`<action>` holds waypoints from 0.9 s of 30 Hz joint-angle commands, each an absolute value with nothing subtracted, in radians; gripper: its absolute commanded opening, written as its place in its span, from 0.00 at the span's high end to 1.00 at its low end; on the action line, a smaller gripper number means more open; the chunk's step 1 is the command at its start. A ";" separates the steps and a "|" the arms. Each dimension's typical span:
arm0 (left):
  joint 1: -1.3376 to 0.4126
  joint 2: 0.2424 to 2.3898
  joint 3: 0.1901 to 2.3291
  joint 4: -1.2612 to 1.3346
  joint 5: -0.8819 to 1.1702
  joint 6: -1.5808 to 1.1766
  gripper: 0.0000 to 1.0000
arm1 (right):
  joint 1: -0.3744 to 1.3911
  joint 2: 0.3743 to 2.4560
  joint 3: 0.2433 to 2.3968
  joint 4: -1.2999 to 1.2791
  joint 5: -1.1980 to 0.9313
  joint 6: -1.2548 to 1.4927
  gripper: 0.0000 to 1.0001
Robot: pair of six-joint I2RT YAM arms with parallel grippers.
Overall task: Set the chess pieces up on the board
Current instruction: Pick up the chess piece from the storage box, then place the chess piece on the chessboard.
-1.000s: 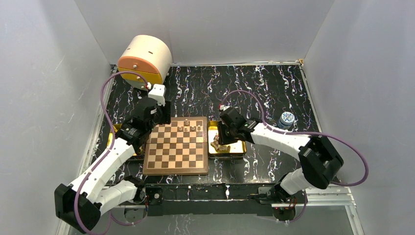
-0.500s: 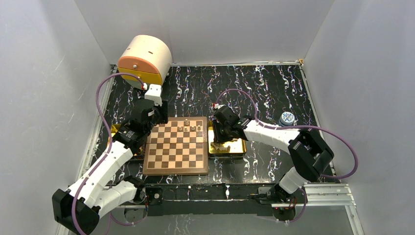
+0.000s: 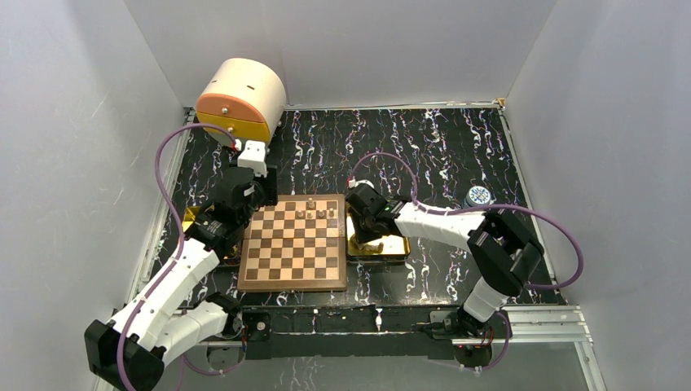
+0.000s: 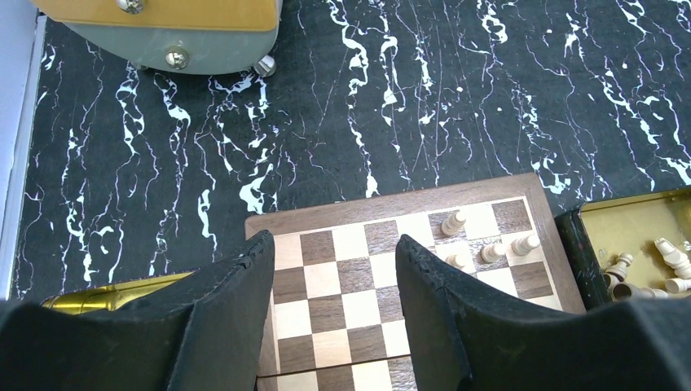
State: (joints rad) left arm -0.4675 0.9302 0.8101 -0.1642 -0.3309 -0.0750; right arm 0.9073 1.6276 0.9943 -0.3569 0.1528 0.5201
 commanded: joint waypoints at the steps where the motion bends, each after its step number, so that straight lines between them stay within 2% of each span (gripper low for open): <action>1: -0.465 0.901 0.804 -0.142 -0.360 -0.067 0.46 | 0.944 1.629 1.061 -0.379 0.243 0.518 0.77; 4: -0.465 0.900 0.802 -0.143 -0.357 -0.063 0.46 | 0.961 1.622 1.089 -0.420 0.264 0.520 0.81; 15: -0.465 0.904 0.803 -0.144 -0.341 -0.056 0.45 | 0.967 1.544 1.136 -0.542 0.288 0.521 0.80; 27: -0.465 0.875 0.802 -0.153 -0.358 -0.051 0.44 | 0.941 1.663 1.364 -0.572 0.266 0.468 0.80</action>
State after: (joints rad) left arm -0.4675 0.9104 0.8062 -0.1646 -0.3332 -0.0589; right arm 0.9592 1.6135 1.2629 -0.5804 0.2626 0.5079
